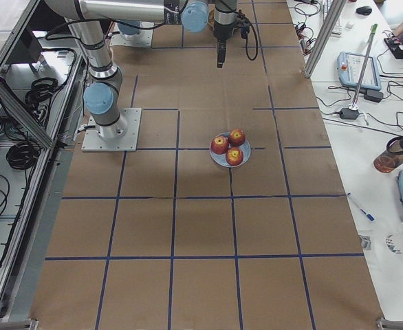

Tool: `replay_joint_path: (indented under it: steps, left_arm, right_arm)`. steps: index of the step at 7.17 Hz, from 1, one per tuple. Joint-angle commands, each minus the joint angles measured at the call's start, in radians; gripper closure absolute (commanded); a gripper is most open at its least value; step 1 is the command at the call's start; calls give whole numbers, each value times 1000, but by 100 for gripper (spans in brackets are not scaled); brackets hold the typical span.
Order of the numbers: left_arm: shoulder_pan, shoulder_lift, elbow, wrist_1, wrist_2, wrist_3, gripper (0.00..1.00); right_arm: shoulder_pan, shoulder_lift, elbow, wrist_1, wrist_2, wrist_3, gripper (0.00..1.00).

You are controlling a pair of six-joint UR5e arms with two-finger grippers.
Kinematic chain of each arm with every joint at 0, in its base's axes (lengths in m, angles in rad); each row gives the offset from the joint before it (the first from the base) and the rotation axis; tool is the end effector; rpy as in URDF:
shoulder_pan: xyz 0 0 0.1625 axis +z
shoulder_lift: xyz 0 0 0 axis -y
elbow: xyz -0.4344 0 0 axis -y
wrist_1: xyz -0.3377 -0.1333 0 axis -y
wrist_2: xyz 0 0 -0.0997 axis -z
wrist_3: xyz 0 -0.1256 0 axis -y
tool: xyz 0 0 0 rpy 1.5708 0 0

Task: Transfer apple from basket to plate
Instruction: 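Lower the left gripper into the basket and grasp the yellow-red apple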

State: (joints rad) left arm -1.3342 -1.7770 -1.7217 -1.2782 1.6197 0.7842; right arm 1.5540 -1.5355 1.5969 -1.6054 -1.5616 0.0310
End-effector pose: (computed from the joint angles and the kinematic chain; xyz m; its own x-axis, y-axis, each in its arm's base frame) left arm -0.0072 -0.5127 0.3380 -0.8531 0.5216 0.0110 0.5207 0.8500 0.0801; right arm 0.1269 -0.4509 0.4477 -0.9988 0.0480 -0.0084 0.0478 0.9985 0.0271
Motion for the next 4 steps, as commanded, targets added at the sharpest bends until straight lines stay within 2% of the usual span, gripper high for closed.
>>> replay_joint_path:
  steps: [1, 4]
  left_arm:
    - [9, -94, -1, 83, 5, 87, 1]
    - [50, -191, 7, 145, 5, 197, 1]
  right_arm:
    - [0, 0, 0, -1, 0, 1, 0]
    - [0, 0, 0, 1, -2, 1, 0]
